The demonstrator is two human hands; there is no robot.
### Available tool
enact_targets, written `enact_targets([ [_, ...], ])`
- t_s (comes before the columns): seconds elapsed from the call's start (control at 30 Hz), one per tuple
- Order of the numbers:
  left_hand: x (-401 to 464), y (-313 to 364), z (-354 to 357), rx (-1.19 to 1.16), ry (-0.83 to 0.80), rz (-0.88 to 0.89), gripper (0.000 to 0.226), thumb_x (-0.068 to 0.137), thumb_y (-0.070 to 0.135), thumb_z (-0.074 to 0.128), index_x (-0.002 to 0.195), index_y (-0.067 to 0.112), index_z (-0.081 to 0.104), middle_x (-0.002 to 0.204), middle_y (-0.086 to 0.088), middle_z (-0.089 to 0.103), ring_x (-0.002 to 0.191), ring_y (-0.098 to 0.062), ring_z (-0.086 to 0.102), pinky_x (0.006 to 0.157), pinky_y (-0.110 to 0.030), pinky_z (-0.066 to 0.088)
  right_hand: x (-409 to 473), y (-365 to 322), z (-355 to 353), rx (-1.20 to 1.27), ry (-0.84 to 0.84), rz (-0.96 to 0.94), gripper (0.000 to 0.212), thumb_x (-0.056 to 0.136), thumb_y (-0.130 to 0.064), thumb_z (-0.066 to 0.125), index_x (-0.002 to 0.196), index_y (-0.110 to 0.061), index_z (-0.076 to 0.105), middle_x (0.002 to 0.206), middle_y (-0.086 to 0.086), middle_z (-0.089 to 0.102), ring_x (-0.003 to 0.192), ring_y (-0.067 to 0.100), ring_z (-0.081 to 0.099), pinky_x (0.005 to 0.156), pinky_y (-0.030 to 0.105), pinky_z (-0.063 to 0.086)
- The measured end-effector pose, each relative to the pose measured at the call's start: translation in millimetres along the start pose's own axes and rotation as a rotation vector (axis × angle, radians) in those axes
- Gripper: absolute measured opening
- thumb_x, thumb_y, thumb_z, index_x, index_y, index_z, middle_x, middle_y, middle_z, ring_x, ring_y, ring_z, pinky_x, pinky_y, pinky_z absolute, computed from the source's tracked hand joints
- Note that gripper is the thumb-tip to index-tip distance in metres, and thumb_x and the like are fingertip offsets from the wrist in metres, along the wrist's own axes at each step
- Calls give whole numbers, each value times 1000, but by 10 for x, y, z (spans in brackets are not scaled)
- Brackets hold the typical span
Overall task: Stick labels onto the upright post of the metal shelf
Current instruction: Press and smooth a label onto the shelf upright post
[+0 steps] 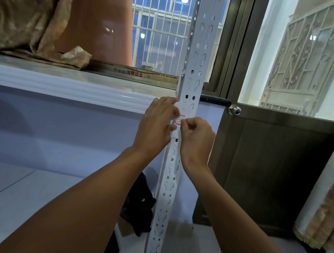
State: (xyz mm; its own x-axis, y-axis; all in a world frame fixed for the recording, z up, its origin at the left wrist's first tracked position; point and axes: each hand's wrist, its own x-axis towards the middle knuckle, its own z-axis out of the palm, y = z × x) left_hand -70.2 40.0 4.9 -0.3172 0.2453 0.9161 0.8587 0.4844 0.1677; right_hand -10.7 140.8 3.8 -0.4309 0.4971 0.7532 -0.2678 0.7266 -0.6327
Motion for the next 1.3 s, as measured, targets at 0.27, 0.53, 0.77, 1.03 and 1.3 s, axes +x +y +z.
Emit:
enact_targets([
  [0.27,-7,4,-12,-10,-9,7,33,80,0,79,104,14,62,140,-3,57,137,-21,48,124,-30,15,47,12,17,-18,-19,1,12,97,-17,63,88,-10,69,86,0,68,77,12,62,61,4,39],
  [0.53,-11,25,-23,-24,-17,-3,30,81,3,79,103,13,61,138,-6,58,133,-25,52,125,-39,24,66,-10,44,-154,-113,-23,15,99,-19,56,104,-5,59,100,9,63,83,17,58,61,15,39],
  [0.77,-21,18,-27,-30,-18,10,30,81,-1,76,104,12,61,138,-7,58,133,-25,51,126,-40,22,30,-2,111,-292,-162,-64,35,99,-29,60,123,-6,49,118,11,62,96,24,65,81,33,58],
  [1.03,-10,-22,-17,-14,-21,21,33,83,4,78,108,15,59,138,-3,57,132,-22,51,125,-37,24,-26,102,85,-153,-138,-148,19,102,-24,54,111,-8,51,109,10,61,89,21,65,78,31,58],
  [1.3,-21,-40,14,-23,-1,11,38,82,5,80,112,16,59,137,-1,56,131,-19,51,125,-38,27,-2,175,34,-96,-26,-296,14,100,-16,59,103,-5,67,100,7,62,84,16,63,76,25,57],
])
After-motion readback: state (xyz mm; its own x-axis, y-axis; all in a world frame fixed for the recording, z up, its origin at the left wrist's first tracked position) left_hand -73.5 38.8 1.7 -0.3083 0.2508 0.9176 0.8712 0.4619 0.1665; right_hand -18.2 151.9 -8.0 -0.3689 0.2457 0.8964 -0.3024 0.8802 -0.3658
